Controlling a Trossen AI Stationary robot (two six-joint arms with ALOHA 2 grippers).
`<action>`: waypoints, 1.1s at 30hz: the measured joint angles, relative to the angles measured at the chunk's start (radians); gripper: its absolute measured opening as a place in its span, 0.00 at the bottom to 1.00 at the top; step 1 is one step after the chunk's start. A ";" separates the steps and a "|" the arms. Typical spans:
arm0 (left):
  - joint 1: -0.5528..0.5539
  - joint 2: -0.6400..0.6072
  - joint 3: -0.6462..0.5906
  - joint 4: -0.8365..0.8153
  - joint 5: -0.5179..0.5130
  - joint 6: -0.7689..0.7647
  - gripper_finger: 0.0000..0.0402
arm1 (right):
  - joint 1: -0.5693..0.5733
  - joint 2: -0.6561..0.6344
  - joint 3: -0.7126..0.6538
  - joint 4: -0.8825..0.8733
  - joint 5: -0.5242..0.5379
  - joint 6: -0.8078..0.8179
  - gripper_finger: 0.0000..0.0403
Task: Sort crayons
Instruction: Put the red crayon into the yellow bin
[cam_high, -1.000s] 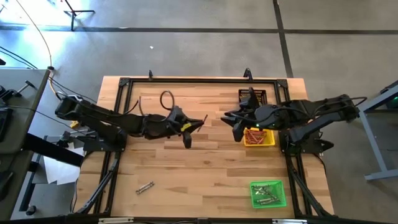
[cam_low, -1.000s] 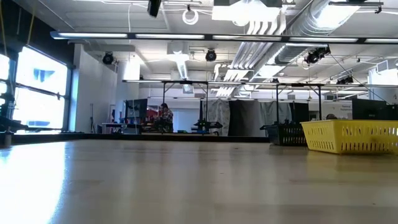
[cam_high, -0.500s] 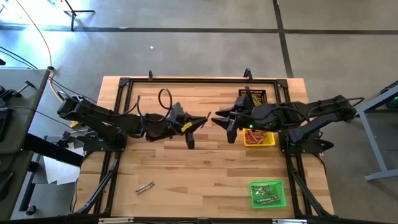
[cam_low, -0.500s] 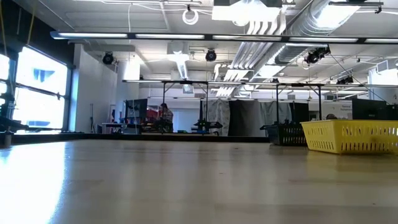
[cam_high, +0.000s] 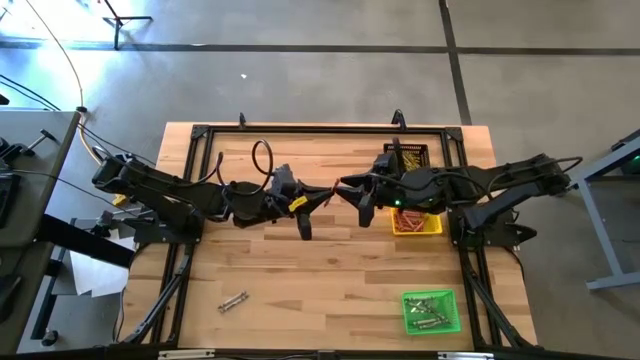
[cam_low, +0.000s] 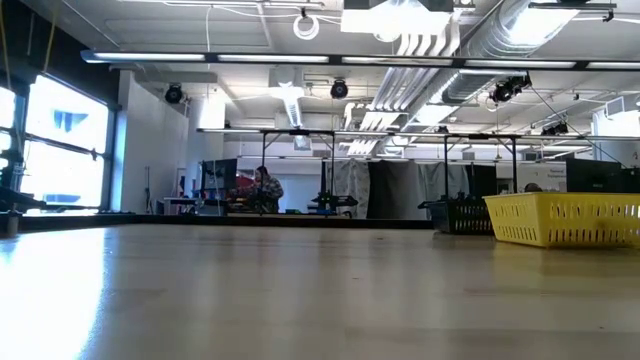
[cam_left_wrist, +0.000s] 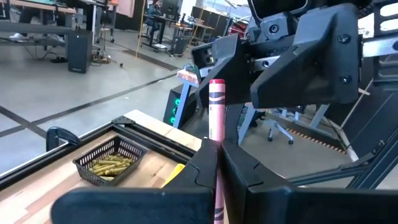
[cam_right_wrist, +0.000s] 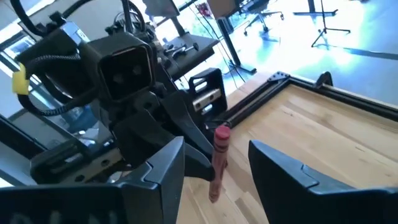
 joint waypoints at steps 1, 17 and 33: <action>0.000 0.000 0.000 0.002 0.000 0.000 0.00 | 0.000 0.007 0.000 0.011 -0.001 -0.001 0.41; -0.010 0.000 0.000 -0.005 0.002 0.000 0.00 | -0.006 0.061 0.000 0.082 0.005 0.000 0.41; -0.012 0.000 0.000 -0.006 0.001 0.036 0.00 | -0.006 0.061 0.000 0.074 0.028 -0.007 0.04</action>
